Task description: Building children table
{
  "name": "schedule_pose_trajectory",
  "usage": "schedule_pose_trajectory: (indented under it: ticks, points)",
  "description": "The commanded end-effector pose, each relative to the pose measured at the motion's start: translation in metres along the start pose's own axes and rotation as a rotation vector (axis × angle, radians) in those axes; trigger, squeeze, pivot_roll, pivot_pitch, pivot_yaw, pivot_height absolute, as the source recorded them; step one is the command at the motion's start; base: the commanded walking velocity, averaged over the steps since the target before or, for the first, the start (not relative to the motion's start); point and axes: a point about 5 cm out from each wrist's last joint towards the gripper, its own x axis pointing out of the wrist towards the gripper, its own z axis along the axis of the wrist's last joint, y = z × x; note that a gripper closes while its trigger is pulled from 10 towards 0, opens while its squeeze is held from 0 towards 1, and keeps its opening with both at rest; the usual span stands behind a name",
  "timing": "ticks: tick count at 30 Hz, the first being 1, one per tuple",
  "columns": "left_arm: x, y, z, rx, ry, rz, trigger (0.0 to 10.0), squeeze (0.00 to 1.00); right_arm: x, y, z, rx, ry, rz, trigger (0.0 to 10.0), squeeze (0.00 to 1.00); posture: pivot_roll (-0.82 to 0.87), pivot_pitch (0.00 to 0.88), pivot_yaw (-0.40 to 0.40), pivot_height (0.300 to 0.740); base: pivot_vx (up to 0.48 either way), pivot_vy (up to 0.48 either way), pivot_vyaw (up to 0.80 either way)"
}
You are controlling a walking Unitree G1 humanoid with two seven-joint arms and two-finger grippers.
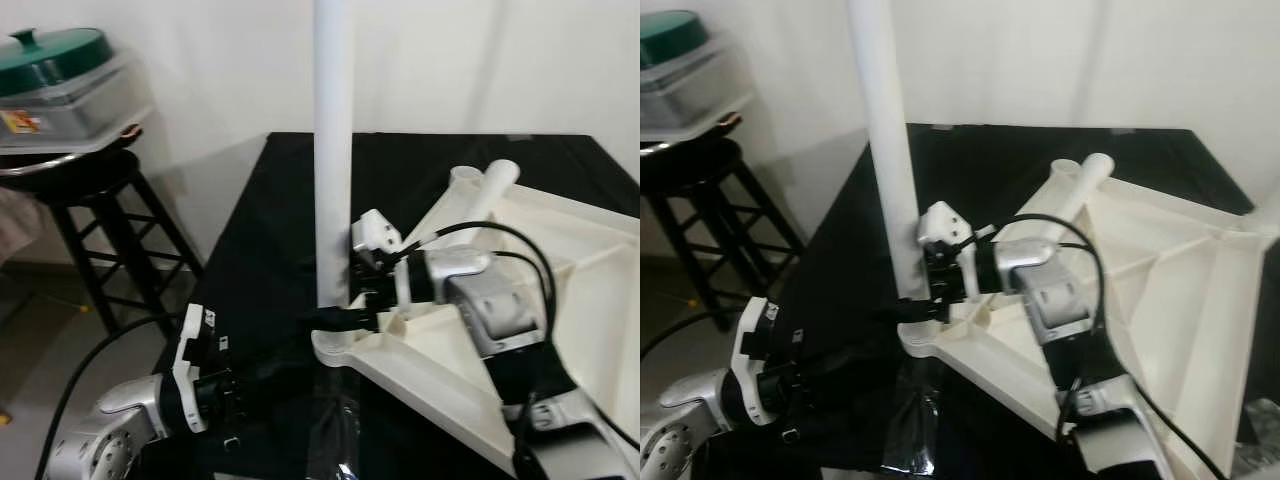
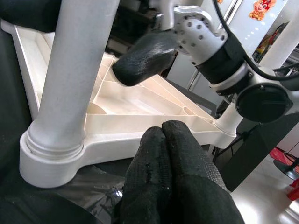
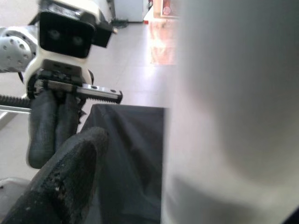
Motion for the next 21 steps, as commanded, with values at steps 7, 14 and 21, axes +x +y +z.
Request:
schedule_pose_trajectory:
  ticks: [7, 14, 21]
  points:
    - [0.0, -0.001, -0.003, -0.006, 0.011, 0.008, 10.0, 0.0, 0.003, -0.027, 0.019, -0.032, -0.012, 0.102, 0.0, 0.0, -0.01, 0.01, 0.004, 0.74, 0.0, 0.0, 0.0]
    - [0.0, -0.002, -0.003, -0.006, 0.013, 0.009, 10.0, 0.0, -0.002, -0.029, 0.018, -0.026, -0.01, 0.148, 0.0, 0.0, -0.01, 0.01, 0.005, 0.74, 0.0, 0.0, 0.0]
    - [0.0, -0.002, -0.004, -0.01, 0.013, 0.005, 10.0, 0.0, -0.013, -0.029, 0.001, -0.029, 0.011, 0.089, 0.0, 0.0, -0.03, 0.009, 0.002, 0.74, 0.0, 0.0, 0.0]
